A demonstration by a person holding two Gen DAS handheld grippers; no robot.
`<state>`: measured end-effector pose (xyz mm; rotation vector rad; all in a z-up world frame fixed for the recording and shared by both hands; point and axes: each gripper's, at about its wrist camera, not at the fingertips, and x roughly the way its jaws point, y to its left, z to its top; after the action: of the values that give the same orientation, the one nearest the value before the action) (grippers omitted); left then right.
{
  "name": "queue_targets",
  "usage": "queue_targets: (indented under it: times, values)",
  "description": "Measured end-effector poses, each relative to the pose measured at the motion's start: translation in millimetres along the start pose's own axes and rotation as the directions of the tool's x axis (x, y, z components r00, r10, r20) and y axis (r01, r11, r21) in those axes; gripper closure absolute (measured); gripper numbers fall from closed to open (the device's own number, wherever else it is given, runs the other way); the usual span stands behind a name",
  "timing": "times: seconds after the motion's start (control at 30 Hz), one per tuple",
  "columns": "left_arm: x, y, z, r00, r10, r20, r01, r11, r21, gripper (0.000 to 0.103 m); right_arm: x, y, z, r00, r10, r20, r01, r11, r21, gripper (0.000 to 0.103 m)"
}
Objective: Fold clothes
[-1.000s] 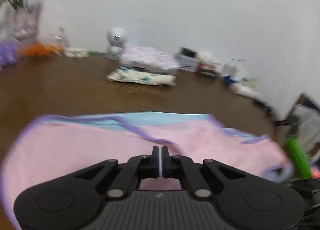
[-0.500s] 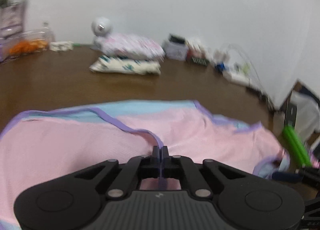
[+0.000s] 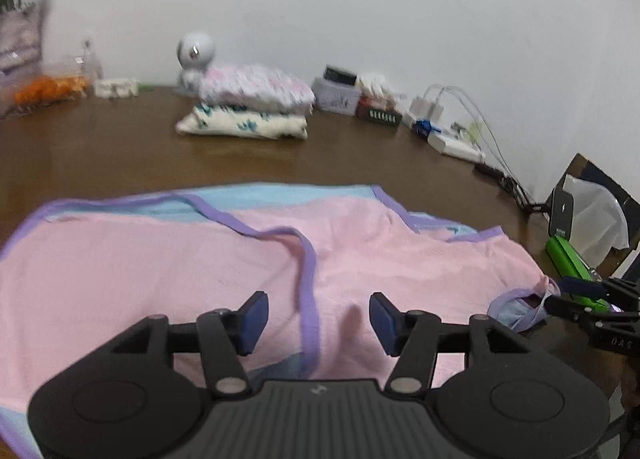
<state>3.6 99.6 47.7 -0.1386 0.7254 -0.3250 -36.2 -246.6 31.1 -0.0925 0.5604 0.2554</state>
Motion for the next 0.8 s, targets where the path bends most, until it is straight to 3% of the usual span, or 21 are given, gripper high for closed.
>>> queue_targets:
  times: [0.03,0.07,0.1,0.13,0.2,0.33,0.37,0.43,0.5,0.53,0.63,0.7,0.8]
  values:
    - [6.7,-1.8,0.7,1.0,0.002,-0.006,-0.002,1.0,-0.003,0.061,1.6,-3.6,-1.5,1.0,-0.011,-0.009,0.011,1.0,0.006,0.044]
    - [9.9,-2.7,0.8,1.0,0.001,-0.007,-0.001,1.0,0.0,0.087,3.7,-3.0,-3.4,1.0,-0.012,-0.017,0.012,1.0,0.0,0.045]
    - [11.2,-1.8,0.6,1.0,-0.003,-0.01,0.003,1.0,-0.007,0.102,5.9,-2.4,-5.2,1.0,-0.013,-0.024,0.013,1.0,-0.005,0.047]
    - [10.3,2.2,-0.5,1.0,-0.011,-0.007,0.01,1.0,-0.027,0.101,8.0,-1.7,-7.1,0.999,-0.014,-0.032,0.014,1.0,-0.011,0.053]
    - [3.0,8.0,-2.1,1.0,-0.015,0.016,0.015,0.999,-0.038,0.102,12.3,-0.5,-10.8,0.999,-0.016,-0.046,0.015,1.0,-0.022,0.055]
    - [-17.8,27.3,-4.6,0.998,0.048,0.051,-0.043,0.995,-0.087,0.102,13.8,1.0,-10.2,0.999,0.009,-0.049,-0.01,1.0,-0.029,0.059]
    - [-23.7,33.2,-7.2,0.996,0.067,0.05,-0.062,0.993,-0.101,0.099,12.0,0.9,-7.9,0.999,0.024,-0.043,-0.025,0.999,-0.027,0.059]
    - [-40.9,45.6,-15.1,0.995,0.093,0.048,-0.087,0.989,-0.118,0.08,7.7,7.1,5.0,0.997,0.074,-0.015,-0.075,0.995,-0.06,0.058]
    - [-66.1,55.3,-27.3,0.986,0.151,0.073,-0.141,0.982,-0.127,0.036,2.8,19.3,25.6,0.989,0.144,0.023,-0.14,0.982,-0.129,0.049]
    - [-77.9,59.4,-34.2,0.973,0.214,0.084,-0.201,0.97,-0.137,0.031,0.3,25.4,35.9,0.983,0.179,0.04,-0.17,0.972,-0.164,0.043]
    - [-108.1,74.1,-52.7,0.913,0.396,0.097,-0.377,0.911,-0.169,0.032,14.5,58.6,75.4,0.956,0.292,0.036,-0.27,0.919,-0.286,0.041]
    - [-112.4,88.7,-59.3,0.879,0.472,0.064,-0.45,0.867,-0.214,0.032,45.2,98.2,105.8,0.925,0.381,0.002,-0.352,0.858,-0.374,0.041]
    - [-111.5,105.9,-64.6,0.863,0.505,0.026,-0.482,0.838,-0.256,0.032,110.7,168.5,148.8,0.866,0.496,-0.066,-0.465,0.749,-0.472,0.041]
